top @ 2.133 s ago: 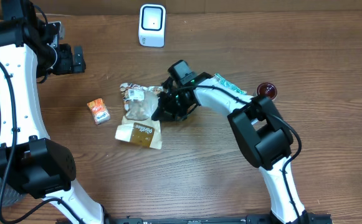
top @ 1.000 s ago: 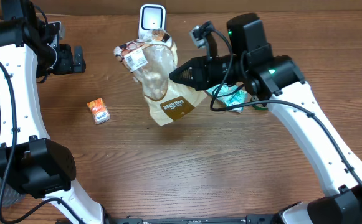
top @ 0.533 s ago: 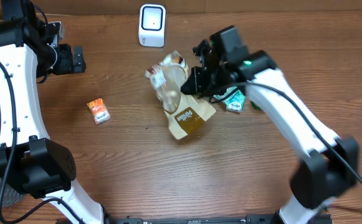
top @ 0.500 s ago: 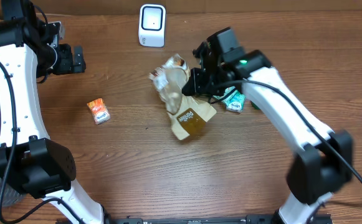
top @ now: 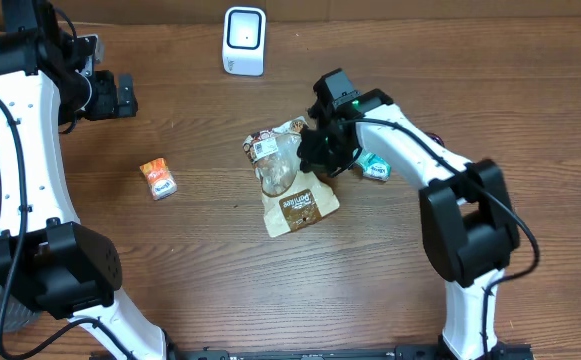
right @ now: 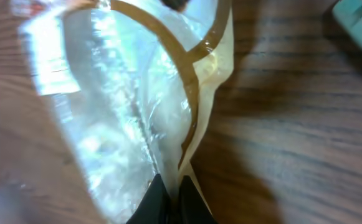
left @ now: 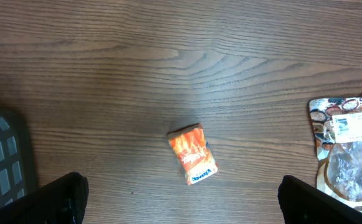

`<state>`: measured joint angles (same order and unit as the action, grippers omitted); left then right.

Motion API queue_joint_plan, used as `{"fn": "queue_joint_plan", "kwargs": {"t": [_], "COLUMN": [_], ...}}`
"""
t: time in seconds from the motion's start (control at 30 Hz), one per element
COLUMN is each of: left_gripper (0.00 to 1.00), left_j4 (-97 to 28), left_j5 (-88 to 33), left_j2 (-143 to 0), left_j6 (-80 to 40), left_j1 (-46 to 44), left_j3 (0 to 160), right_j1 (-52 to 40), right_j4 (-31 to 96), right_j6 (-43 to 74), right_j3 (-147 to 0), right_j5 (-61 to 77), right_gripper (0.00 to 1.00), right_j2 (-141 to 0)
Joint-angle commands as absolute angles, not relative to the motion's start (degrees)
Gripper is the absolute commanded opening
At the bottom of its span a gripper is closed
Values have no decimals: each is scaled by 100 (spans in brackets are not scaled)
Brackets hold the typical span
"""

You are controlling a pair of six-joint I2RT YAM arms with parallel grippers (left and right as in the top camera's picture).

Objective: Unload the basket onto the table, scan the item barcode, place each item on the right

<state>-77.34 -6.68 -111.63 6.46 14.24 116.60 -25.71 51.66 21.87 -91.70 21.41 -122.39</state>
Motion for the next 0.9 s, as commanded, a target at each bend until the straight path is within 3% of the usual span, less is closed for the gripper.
{"fn": "queue_joint_plan", "kwargs": {"t": [0.0, 0.23, 0.4, 0.73, 0.87], "left_gripper": [100, 100, 100, 100, 100], "left_j4": [-7732, -7732, -7732, -7732, -7732], "left_j5": [-707, -707, -707, -707, -707], "left_j2": [-11078, -11078, -11078, -11078, -11078], "left_j6": [770, 770, 770, 770, 770], "left_j1": [1380, 1380, 1380, 1380, 1380], "left_j3": [11633, 11633, 11633, 11633, 11633], "right_j1": [-2635, -2451, -2451, -2751, -2764], "right_j4": [5105, 5312, 5634, 4772, 4386], "right_j6": [2408, 2403, 2357, 2921, 3188], "right_j3": [-9185, -9188, -9179, -8613, -8615], "right_j5": [2137, 2388, 2661, 3284, 3730], "right_gripper": [4, 34, 45, 53, 49], "right_j2": [-12436, -12438, -12444, -12667, -13058]}}
